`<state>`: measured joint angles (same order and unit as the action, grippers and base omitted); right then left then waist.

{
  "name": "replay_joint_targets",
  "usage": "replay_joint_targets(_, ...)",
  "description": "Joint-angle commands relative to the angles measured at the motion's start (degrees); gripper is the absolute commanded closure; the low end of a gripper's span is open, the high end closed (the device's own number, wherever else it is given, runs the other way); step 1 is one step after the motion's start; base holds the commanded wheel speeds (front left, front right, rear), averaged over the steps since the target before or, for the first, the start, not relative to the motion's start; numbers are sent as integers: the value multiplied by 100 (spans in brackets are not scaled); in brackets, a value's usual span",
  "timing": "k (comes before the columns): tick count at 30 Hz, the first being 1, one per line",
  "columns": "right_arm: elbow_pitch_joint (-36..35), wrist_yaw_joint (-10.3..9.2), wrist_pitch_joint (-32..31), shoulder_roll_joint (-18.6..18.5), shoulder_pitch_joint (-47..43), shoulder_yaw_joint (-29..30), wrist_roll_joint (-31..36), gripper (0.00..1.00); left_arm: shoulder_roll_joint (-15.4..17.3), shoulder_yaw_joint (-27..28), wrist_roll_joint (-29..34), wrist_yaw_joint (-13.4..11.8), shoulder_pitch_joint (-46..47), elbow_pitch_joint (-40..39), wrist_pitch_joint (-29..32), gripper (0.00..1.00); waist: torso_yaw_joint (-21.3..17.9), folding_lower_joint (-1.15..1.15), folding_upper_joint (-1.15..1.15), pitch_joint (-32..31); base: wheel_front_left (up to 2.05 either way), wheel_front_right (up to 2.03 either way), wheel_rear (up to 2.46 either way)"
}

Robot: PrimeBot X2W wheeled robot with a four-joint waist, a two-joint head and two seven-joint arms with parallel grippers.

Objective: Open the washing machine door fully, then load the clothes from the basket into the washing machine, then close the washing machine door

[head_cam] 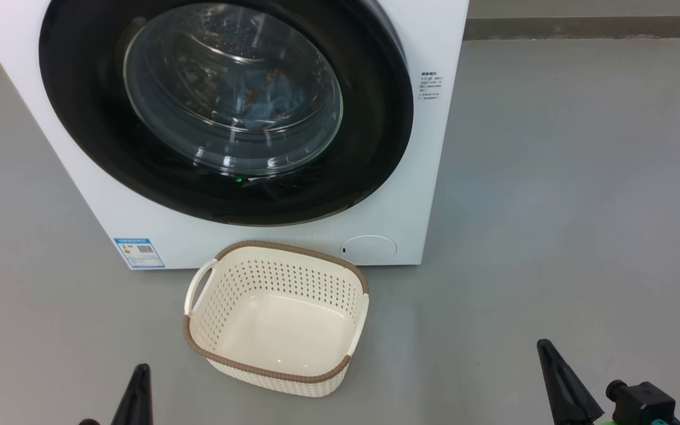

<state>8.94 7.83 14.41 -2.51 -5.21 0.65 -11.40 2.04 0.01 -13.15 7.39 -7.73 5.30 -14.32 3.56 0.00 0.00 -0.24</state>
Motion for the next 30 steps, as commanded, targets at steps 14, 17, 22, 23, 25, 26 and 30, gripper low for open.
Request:
replay_joint_targets(14,-45,-5,-218,-69,182,9,-1146,100,106,40,-1103,-2,225,29,221,100,-45,0,0,5,0,0,0)
replay_joint_targets(17,-29,-6,-261,-77,209,13,-1351,100,115,45,-1305,0,260,58,264,100,-54,0,0,6,0,0,0)
replay_joint_targets(22,-4,-7,-333,-89,253,21,-1690,100,128,53,-1638,1,316,104,336,100,-69,0,0,8,0,0,0)
replay_joint_targets(23,1,-7,-348,-91,261,23,-1758,100,130,55,-1704,1,327,113,350,100,-71,0,0,8,0,0,0)
replay_joint_targets(25,6,-8,-362,-93,270,25,-1825,100,132,57,-1771,1,338,122,365,100,-74,0,0,8,0,0,0)
replay_joint_targets(26,11,-8,-377,-95,279,27,-1893,100,135,60,-1838,2,349,131,379,100,-77,0,0,9,0,0,0)
replay_joint_targets(30,31,-9,-437,-103,313,36,-2162,100,144,69,-2102,2,393,159,438,100,-89,0,0,10,0,0,0)
